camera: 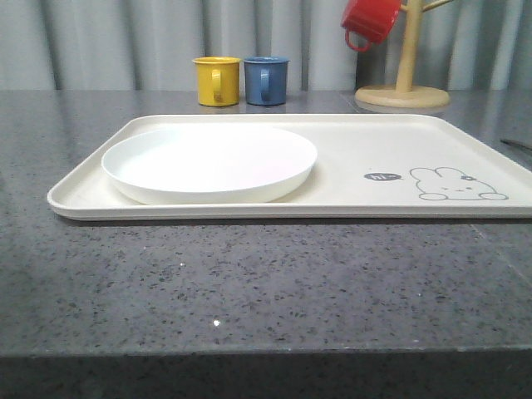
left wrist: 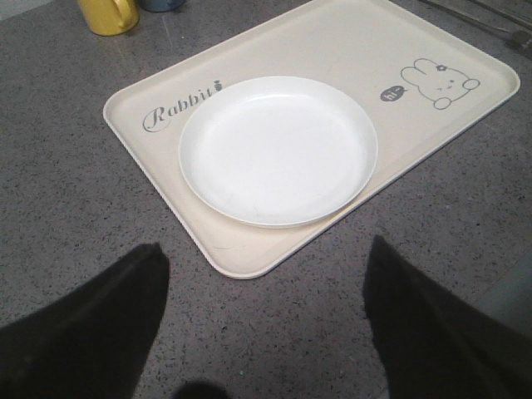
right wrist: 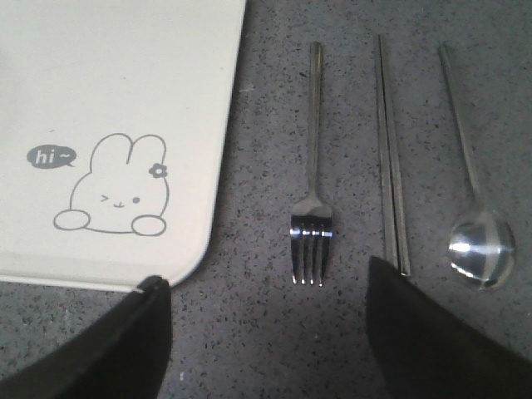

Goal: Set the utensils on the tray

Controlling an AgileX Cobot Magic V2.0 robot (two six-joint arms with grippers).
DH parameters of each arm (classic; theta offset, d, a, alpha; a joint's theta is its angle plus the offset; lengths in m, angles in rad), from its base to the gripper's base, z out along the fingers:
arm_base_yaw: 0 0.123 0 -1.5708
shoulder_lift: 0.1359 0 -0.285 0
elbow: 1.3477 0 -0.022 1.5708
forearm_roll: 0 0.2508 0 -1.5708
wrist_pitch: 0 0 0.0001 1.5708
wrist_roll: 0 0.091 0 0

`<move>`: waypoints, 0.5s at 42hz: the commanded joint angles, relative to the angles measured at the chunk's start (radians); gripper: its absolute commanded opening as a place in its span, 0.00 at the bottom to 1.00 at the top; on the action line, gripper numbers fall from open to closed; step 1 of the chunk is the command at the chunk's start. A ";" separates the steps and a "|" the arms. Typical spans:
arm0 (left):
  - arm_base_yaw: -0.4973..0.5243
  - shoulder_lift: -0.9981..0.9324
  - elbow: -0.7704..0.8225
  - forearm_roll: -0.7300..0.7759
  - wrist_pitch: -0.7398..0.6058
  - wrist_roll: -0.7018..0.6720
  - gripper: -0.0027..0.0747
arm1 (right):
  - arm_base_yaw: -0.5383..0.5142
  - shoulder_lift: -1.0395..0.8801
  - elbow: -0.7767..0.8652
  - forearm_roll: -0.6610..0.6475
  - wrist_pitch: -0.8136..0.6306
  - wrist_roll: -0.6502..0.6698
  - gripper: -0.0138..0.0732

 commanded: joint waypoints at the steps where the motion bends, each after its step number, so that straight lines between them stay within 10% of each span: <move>1: -0.008 -0.004 -0.019 0.019 -0.070 -0.014 0.67 | -0.007 0.006 -0.049 -0.028 -0.033 -0.007 0.76; 21: -0.008 0.000 -0.019 0.029 -0.071 -0.014 0.67 | -0.079 0.400 -0.379 -0.050 0.282 -0.014 0.75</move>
